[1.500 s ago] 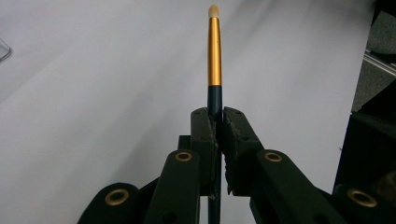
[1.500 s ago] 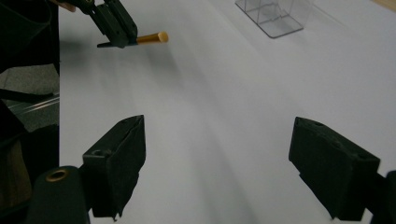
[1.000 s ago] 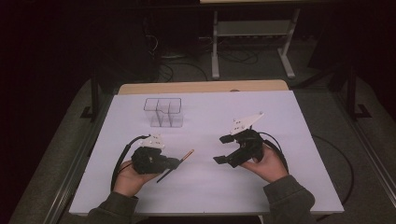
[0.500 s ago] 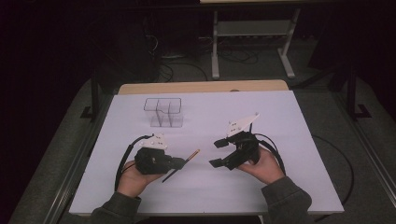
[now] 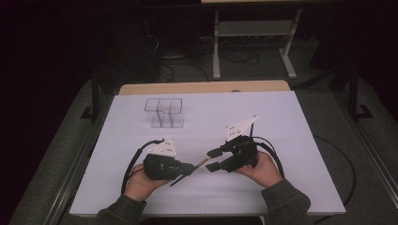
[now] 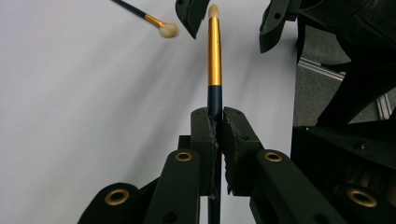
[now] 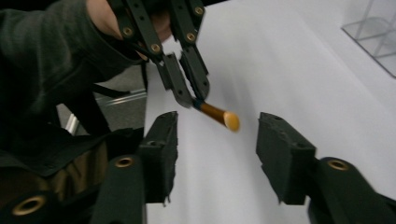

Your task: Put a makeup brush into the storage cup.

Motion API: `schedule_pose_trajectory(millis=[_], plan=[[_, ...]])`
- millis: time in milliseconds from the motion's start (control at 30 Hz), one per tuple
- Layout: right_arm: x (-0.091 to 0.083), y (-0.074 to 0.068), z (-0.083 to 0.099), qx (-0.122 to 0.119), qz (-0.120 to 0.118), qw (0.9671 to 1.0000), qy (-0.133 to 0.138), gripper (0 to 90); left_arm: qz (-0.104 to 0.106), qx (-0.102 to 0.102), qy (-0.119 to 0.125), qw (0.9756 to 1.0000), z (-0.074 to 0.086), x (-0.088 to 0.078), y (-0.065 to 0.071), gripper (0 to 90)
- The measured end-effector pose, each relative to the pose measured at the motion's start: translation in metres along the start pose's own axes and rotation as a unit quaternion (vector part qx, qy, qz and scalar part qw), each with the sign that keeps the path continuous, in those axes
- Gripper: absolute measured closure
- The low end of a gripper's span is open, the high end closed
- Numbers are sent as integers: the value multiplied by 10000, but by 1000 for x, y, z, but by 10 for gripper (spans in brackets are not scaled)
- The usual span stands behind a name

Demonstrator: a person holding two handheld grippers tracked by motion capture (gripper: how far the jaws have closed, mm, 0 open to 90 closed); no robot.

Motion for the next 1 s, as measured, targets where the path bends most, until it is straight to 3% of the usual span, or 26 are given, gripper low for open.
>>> schedule_pose_trajectory(millis=[300, 500, 700, 1000], plan=[[4, -6, 2, -92, -410, 9991, -4, 702, 99, 155, 32, 9998, -3, 3, 6, 834], [2, -7, 2, 45, -645, 9978, 137, 808, 205, 181, 143, 9995, -6, 4, 11, 834], [1, -8, 2, 110, -844, 9960, 253, 833, 199, 243, 105, 9995, -5, 6, 12, 834], [-1, -14, 0, -79, -819, 9964, 221, 836, 431, 205, 119, 9988, -7, 7, 16, 821]])
Point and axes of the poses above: each handheld gripper's, and its own axes: x roughly forward along the jaws, z roughly out of its underside, y roughly to its right, the point moved 9 cm from there along x, roughly forward along the jaws, and after that the axes turned 3 degrees about -y, right-handed, at the moved point
